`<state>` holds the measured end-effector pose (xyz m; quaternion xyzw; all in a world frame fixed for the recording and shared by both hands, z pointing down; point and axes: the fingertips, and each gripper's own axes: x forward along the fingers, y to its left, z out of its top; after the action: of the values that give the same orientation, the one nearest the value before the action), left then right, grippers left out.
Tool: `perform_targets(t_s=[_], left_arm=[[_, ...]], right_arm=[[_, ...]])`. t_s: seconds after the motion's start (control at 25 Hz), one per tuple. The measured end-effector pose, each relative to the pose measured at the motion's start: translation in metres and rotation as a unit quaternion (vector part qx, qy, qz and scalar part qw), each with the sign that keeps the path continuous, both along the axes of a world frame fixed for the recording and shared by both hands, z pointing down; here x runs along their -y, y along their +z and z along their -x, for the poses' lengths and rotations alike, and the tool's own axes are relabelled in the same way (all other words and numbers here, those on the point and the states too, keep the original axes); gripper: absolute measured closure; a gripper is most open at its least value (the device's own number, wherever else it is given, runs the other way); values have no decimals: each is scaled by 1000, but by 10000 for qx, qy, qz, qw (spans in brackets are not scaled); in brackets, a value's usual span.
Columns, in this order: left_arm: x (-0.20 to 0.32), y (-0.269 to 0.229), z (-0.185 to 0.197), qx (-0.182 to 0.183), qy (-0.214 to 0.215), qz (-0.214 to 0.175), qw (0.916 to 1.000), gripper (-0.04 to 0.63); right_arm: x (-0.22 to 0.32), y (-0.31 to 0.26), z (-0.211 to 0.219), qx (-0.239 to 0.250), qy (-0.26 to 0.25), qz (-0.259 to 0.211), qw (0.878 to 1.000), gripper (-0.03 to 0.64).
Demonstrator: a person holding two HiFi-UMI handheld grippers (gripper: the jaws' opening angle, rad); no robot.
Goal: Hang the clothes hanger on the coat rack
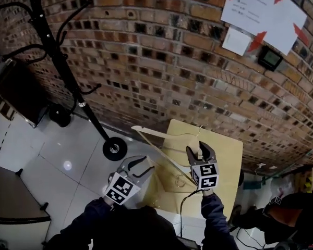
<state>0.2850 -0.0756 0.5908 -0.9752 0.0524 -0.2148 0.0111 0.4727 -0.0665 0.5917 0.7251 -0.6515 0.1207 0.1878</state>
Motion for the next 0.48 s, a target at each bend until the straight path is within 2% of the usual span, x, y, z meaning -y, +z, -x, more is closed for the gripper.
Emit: perform_targets(t_s=[0.2, 0.48], left_arm=[[43, -17, 72, -226, -690, -92, 9973, 407], [95, -42, 186, -484, -1448, -294, 9878, 411]], right_arm=[[69, -45, 74, -211, -780, -276, 9964, 405], [145, -112, 200, -510, -1673, -672, 9823, 405]])
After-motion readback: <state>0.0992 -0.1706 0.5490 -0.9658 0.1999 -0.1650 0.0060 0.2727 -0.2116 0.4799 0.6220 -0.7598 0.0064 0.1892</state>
